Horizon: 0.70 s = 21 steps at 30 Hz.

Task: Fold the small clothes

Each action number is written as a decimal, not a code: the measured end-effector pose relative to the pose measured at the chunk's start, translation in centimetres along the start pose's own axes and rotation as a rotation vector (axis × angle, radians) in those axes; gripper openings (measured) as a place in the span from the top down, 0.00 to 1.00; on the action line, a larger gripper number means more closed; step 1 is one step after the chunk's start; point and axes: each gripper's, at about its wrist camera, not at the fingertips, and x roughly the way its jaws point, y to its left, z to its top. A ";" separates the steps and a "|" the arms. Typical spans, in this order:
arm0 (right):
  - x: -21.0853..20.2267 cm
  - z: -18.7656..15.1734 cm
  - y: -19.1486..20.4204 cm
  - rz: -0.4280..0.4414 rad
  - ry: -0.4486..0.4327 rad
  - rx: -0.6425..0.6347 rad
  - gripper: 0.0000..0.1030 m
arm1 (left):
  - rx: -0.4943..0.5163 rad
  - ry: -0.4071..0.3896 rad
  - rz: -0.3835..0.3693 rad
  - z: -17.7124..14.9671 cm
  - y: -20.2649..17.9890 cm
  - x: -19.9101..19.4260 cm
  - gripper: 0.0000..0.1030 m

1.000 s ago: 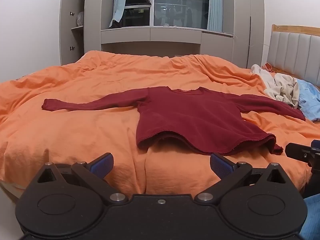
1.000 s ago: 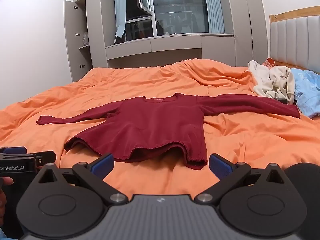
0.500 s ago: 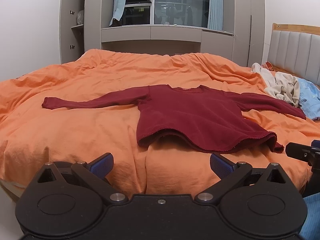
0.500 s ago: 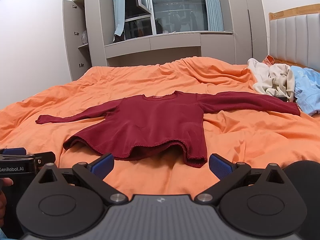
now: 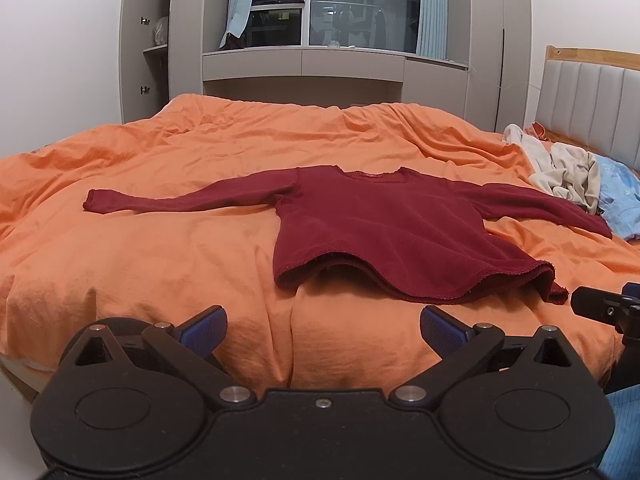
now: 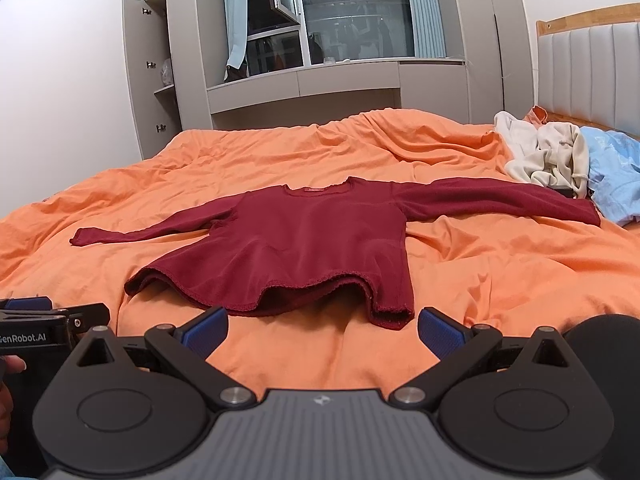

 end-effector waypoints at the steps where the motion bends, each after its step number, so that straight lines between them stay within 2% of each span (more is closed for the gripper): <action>1: 0.0 0.0 0.0 0.000 0.000 0.000 0.00 | 0.000 0.001 0.000 0.0 0.0 0.0 0.01; 21: 0.6 -0.1 -0.2 0.000 0.027 0.009 0.00 | -0.003 0.025 -0.002 0.1 0.0 0.6 0.01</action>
